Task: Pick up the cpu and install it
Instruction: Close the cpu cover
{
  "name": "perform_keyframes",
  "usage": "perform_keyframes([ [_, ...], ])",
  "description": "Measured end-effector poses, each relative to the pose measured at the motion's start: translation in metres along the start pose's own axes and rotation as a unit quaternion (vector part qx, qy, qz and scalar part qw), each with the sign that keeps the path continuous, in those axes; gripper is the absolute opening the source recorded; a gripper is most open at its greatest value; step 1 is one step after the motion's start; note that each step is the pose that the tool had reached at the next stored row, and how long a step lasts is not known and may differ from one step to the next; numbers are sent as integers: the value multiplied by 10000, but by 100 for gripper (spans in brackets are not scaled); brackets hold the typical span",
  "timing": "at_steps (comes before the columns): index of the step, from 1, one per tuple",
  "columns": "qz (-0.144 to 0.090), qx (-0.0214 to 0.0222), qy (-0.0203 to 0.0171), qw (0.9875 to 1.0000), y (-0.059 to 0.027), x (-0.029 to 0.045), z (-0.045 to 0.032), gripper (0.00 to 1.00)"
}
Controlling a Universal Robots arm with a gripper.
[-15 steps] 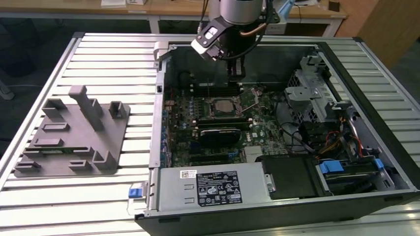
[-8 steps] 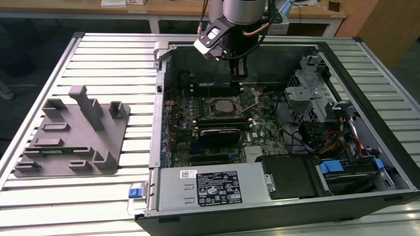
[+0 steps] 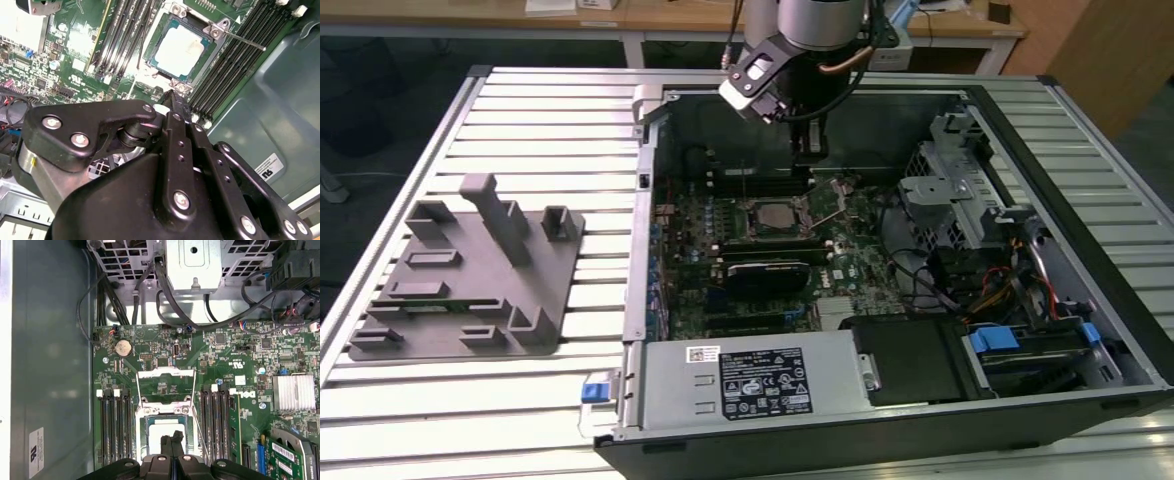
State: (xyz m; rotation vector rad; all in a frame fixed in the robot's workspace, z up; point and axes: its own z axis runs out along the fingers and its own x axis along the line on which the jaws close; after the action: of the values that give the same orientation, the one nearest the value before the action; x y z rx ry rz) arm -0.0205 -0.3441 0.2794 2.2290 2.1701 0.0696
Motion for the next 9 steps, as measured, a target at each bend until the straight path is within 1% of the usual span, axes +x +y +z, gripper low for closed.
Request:
perform_keyframes([
  [9,0,0,0,10000,82,2,4,11],
])
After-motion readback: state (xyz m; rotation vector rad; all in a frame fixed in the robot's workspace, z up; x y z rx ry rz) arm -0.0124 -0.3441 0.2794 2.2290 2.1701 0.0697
